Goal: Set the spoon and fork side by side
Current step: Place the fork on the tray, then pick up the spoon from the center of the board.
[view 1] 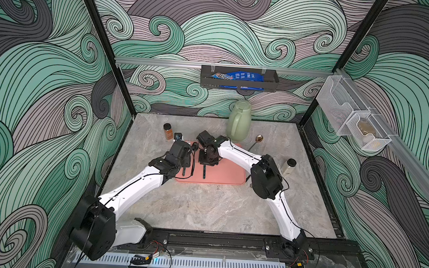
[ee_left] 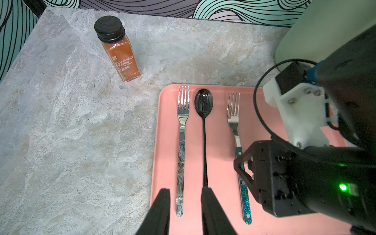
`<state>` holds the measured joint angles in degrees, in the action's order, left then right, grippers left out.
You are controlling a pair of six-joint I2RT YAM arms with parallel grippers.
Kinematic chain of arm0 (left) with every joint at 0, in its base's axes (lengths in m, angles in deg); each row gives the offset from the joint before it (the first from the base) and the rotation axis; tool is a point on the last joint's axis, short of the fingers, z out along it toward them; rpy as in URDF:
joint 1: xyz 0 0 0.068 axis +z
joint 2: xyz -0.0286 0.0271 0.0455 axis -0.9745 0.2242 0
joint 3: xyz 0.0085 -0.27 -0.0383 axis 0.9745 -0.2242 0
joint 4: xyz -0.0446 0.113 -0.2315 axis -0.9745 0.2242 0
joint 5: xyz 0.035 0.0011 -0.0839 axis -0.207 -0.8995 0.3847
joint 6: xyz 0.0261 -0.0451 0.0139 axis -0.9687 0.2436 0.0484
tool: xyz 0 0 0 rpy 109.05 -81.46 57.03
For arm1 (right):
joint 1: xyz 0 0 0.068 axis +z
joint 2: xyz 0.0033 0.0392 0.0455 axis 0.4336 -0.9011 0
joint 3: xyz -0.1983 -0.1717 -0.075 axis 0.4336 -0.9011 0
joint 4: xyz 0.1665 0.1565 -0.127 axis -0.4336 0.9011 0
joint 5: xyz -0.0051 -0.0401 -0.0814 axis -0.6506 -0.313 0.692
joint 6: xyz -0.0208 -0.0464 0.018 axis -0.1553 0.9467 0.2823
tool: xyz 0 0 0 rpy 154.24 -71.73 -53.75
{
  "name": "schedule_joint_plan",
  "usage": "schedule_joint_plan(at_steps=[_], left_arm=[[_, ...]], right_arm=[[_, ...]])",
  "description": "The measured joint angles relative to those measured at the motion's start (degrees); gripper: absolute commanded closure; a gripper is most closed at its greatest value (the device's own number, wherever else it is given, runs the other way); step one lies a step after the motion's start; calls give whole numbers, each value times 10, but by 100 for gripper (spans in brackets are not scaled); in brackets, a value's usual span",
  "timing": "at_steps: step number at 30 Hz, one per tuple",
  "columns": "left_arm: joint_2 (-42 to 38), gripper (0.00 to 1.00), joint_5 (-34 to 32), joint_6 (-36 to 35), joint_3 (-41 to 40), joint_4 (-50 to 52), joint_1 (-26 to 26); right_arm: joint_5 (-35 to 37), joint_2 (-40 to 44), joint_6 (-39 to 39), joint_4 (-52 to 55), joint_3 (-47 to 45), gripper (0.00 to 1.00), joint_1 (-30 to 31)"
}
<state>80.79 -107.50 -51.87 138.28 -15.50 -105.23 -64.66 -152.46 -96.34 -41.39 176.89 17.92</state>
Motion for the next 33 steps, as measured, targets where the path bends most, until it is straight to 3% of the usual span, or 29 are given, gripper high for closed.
schedule_joint_plan(at_steps=[6, 16, 27, 33], left_arm=[[-7, 70, 0, 0, 0, 1, 0], [-13, 70, 0, 0, 0, 1, 0], [-18, 70, 2, 0, 0, 1, 0], [-18, 70, 6, 0, 0, 1, 0]], right_arm=[[1, 30, 6, 19, 0, 53, -2], [19, 239, 18, 24, -65, 53, -43], [21, 368, 44, -38, -327, 60, -212], [30, 402, 48, -91, -436, 56, -273]])
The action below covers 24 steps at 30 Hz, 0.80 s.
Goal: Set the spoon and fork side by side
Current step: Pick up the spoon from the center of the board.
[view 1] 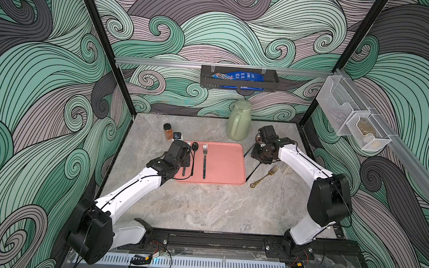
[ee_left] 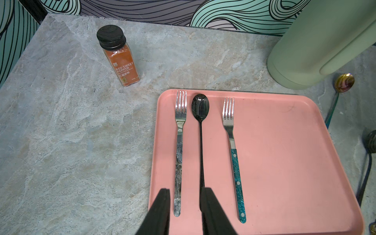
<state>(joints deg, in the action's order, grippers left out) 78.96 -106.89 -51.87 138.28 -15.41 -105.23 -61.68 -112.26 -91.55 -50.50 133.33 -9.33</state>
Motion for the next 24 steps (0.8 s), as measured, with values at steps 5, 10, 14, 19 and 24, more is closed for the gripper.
schedule_joint_plan(at_steps=[5, 10, 14, 19, 24], left_arm=[[0, 70, 4, 0, 0, 0, 0], [1, 70, 6, 0, 0, 0, 0], [1, 70, 6, 0, 0, 0, 0], [2, 70, 7, 0, 0, 0, 0], [2, 70, 7, 0, 0, 0, 0]], right_arm=[[-7, -13, 7, -47, -39, 57, -16], [-13, -39, 16, -77, -61, 57, -23], [-16, -53, 21, -92, -72, 59, -24], [-22, -69, 27, -111, -80, 63, -30], [-23, -91, 31, -122, -85, 67, -32]])
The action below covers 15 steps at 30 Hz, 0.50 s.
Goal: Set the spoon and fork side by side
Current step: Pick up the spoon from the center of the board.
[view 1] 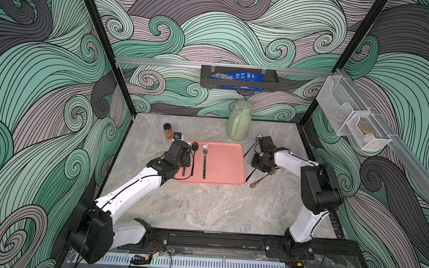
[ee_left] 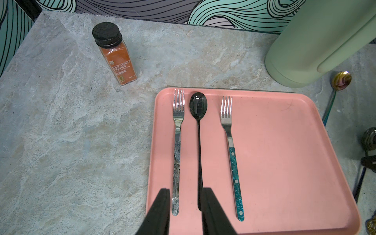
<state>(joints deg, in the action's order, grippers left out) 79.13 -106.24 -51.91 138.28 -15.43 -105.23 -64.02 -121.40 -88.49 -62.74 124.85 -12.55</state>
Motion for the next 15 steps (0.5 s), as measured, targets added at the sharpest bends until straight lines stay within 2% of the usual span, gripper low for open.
schedule_joint_plan(at_steps=[4, 6, 7, 15], left_arm=[[0, 70, 0, 0, 0, 0, 0], [0, 70, 0, 0, 0, 0, 0], [0, 70, 0, 0, 0, 0, 0], [0, 70, 2, 0, 0, 0, 0]], right_arm=[[-1, -9, 3, -7, -2, 71, 0], [0, -11, 4, -8, -2, 81, 0], [0, -11, 3, -8, -2, 83, 0], [4, -12, 13, 5, 1, 91, 0]])
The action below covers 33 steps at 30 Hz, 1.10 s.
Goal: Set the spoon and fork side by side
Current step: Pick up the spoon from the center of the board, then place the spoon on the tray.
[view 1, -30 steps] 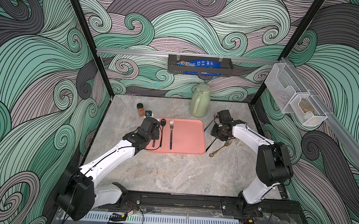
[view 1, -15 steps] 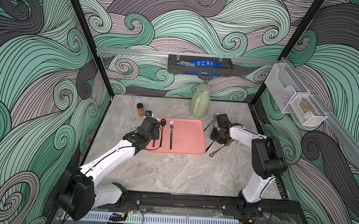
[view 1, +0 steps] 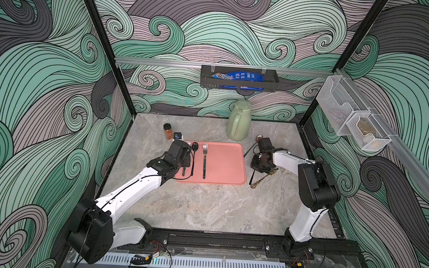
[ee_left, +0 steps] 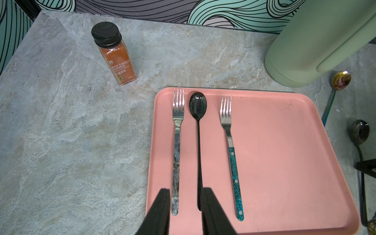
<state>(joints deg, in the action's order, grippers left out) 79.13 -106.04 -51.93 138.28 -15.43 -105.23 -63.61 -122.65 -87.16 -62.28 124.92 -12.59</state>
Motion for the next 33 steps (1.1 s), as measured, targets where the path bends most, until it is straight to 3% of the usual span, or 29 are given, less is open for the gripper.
schedule_joint_plan(at_steps=[11, 19, 27, 33], left_arm=[[0, 70, 0, -2, 0, 0, 0], [0, 70, 0, -2, 0, 0, 0], [0, 70, 2, -1, 0, 0, 0], [0, 70, 2, -1, 0, 0, 0]], right_arm=[[26, 12, 20, 87, 134, 95, -13], [25, 78, 33, 135, 150, 96, -1], [19, 97, 26, 157, 152, 96, 107], [9, 38, 7, 157, 202, 96, 200]])
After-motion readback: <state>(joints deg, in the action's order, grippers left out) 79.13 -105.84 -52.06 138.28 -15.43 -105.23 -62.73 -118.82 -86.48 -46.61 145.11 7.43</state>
